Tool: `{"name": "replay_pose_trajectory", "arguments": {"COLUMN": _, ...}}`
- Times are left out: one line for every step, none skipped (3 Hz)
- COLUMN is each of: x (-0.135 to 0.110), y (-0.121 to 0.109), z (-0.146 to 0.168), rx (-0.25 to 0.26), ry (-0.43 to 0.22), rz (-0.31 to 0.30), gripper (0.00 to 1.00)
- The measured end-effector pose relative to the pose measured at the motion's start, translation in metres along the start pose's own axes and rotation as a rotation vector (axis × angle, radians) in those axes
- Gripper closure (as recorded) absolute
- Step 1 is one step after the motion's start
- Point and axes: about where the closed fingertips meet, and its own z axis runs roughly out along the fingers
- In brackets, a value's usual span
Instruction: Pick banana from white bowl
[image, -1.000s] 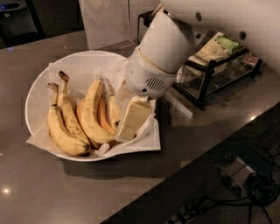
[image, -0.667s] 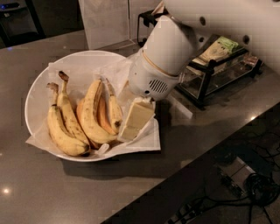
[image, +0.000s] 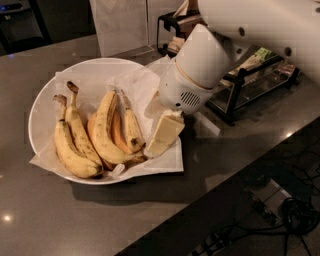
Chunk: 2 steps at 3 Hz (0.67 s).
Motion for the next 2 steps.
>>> {"name": "replay_pose_trajectory", "arguments": {"x": 0.000, "y": -0.009, "z": 0.000, "rx": 0.008, "ry": 0.001, "rz": -0.006, "gripper": 0.32}}
{"name": "replay_pose_trajectory", "arguments": {"x": -0.011, "y": -0.015, "z": 0.001, "rx": -0.003, "ry": 0.011, "rz": -0.042, "gripper": 0.31}}
